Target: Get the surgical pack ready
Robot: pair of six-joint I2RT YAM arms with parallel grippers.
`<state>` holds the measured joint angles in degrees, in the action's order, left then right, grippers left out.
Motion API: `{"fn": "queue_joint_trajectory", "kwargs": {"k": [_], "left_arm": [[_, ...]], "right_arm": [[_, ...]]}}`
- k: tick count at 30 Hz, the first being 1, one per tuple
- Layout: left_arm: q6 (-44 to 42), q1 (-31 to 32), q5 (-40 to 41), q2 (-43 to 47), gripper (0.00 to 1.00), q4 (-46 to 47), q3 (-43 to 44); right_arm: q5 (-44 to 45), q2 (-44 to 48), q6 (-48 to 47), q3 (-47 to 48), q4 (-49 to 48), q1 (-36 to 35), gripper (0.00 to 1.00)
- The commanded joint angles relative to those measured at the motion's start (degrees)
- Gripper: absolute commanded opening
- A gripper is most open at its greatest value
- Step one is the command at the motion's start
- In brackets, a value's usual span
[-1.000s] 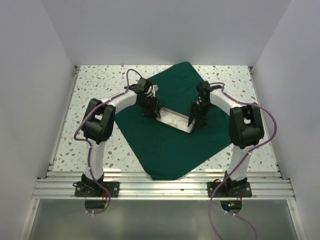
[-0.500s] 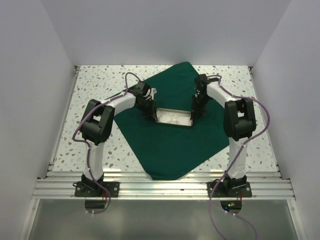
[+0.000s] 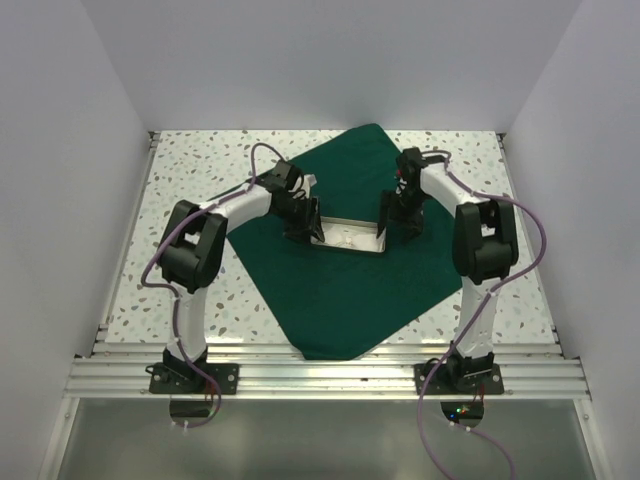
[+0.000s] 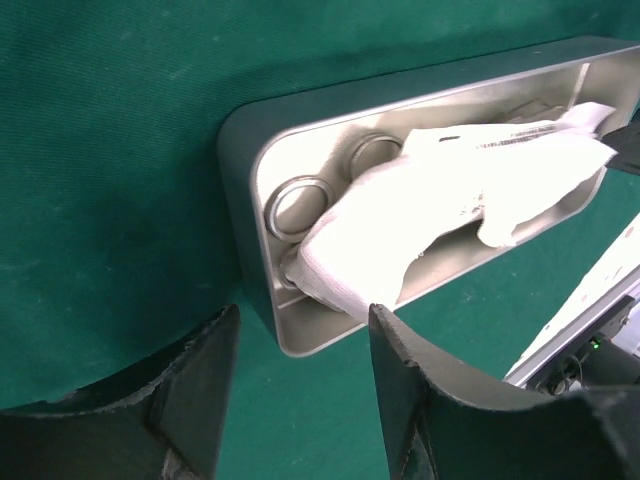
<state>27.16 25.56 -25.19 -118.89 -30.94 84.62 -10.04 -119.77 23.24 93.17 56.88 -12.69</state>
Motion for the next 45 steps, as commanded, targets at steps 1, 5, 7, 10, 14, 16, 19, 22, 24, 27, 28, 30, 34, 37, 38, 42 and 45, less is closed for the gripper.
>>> {"fn": "queue_joint_trajectory", "kwargs": {"k": [1,5,7,10,14,16,19,22,24,27,28,30,34,37,38,42,45], "left_arm": [[-1.5,0.1,0.2,3.6,0.59,1.2,0.4],[-1.3,0.1,-1.1,1.1,0.57,0.5,1.5],[-1.2,0.1,-1.7,0.9,0.57,1.1,1.1],[-1.3,0.1,-2.6,0.4,0.54,1.6,0.7],[-1.3,0.2,-4.0,0.3,0.47,1.8,0.0],[-1.1,0.2,-4.3,0.5,0.43,1.7,-0.7],[-1.1,0.3,-4.8,1.0,0.4,1.5,-1.6],[-1.2,0.4,-4.6,1.9,0.38,1.5,-2.5],[-1.3,0.4,-4.5,2.2,0.36,1.4,-3.1],[-1.1,0.4,-4.3,2.8,0.36,1.7,-3.8],[-1.1,0.4,-4.3,2.9,0.35,1.7,-3.8],[-1.1,0.4,-4.2,2.8,0.38,1.5,-3.6],[-1.5,0.4,-1.8,3.8,0.53,-0.2,-2.8],[-2.3,-0.2,1.9,5.4,0.59,-2.7,-1.6],[-2.3,-0.5,2.4,6.0,0.61,-3.0,-1.5],[-1.3,-1.3,6.2,11.0,0.64,-6.2,-1.3],[0.9,-1.4,8.9,16.6,0.64,-7.3,-3.3]], "right_arm": [[-1.6,4.6,-1.6,0.0,1.6,1.0,0.71],[-4.1,3.7,-1.7,-1.3,0.8,1.1,0.68],[-4.6,3.3,-0.8,-2.5,-0.4,1.0,0.66],[-5.5,2.7,0.3,-3.7,-2.1,0.9,0.63],[-7.4,2.0,1.4,-4.4,-3.6,-0.1,0.57],[-8.5,2.1,1.9,-5.3,-4.4,-0.8,0.52],[-9.0,3.4,2.5,-7.1,-4.9,-1.9,0.36],[-8.2,5.1,2.6,-9.2,-4.8,-2.0,0.34],[-7.4,5.7,1.9,-9.6,-3.8,-2.1,0.33],[-7.3,6.6,1.7,-10.1,-2.9,-2.0,0.29],[-7.4,7.0,1.9,-10.5,-3.1,-2.1,0.29],[-7.1,8.1,1.9,-10.9,-3.4,-2.1,0.29],[-5.4,8.0,0.6,-8.7,-0.9,-1.8,0.49],[-3.5,10.9,-0.6,-9.3,1.2,-0.8,0.77],[-2.9,13.3,-0.9,-10.6,2.2,-0.5,0.84],[1.0,20.6,-1.5,-13.7,6.4,0.7,0.99],[1.5,28.5,-1.0,-17.4,9.0,0.6,0.99]]}}
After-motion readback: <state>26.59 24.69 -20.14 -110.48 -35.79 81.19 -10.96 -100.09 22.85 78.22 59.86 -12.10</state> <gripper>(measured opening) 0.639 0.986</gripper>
